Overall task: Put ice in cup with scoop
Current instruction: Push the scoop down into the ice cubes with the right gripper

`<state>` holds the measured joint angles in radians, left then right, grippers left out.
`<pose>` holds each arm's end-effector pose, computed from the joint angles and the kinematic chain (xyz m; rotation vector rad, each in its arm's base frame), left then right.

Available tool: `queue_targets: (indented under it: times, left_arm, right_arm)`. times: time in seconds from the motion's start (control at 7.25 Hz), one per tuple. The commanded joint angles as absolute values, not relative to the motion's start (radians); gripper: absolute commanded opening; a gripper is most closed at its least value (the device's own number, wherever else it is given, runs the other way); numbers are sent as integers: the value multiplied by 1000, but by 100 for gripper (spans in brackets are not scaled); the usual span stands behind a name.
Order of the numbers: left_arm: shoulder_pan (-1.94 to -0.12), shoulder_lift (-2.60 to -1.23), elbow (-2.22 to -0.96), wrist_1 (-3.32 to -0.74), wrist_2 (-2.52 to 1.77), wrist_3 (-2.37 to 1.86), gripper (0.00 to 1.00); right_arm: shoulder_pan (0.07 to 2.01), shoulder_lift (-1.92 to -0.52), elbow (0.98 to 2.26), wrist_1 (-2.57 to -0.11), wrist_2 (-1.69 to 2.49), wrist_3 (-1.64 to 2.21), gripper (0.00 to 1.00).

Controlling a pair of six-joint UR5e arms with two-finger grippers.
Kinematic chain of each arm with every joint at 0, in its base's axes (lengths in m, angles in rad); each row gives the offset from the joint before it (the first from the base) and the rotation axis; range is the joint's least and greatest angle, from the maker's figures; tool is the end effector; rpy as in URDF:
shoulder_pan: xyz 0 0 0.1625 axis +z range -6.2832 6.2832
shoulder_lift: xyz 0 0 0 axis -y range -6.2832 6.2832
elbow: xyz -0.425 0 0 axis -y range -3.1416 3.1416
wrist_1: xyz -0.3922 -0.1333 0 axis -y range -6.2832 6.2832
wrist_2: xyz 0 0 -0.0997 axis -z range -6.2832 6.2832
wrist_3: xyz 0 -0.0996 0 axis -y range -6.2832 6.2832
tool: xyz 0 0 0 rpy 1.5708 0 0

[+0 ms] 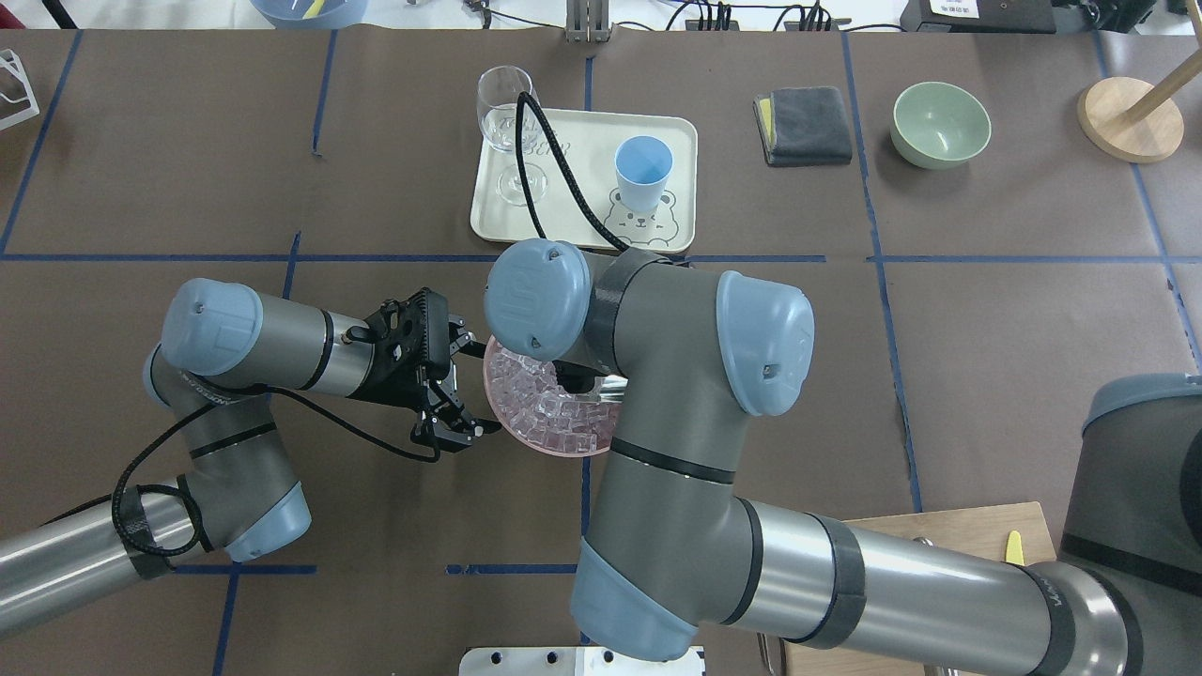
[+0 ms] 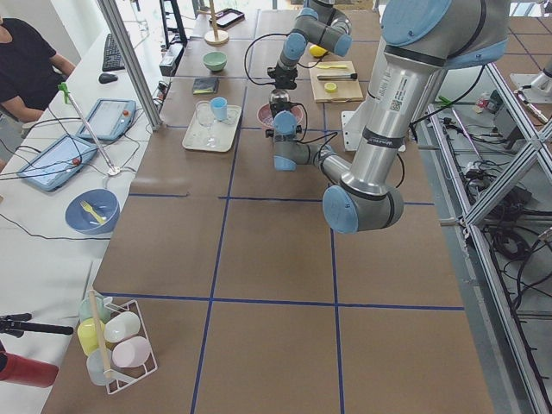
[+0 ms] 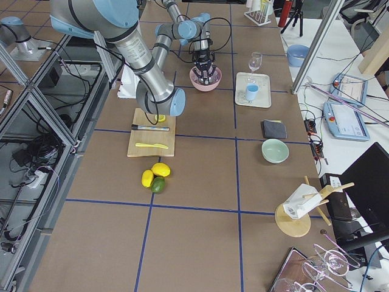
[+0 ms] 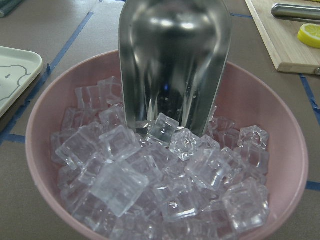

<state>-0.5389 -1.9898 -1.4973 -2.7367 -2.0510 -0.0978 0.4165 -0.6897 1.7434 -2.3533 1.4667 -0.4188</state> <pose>0.5011 -0.4013 0.3236 1.1089 1.1862 1.0945 -0.5311 -0.3920 0.1607 0.3214 -0.0010 -1.5470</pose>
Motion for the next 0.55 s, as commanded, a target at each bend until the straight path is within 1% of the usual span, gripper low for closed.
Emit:
queue_targets:
  times: [0.0,0.41]
  left_arm:
    - [-540,-1988,-1496,-2737,-2051,-95,100]
    - [-541,-1988,-1486,-2737,-2051,-95,100]
  right_arm:
    - [426,-732,1766,-2292,1499,-419,0]
    - [428,-735,1766,-2266,1506,-419,0]
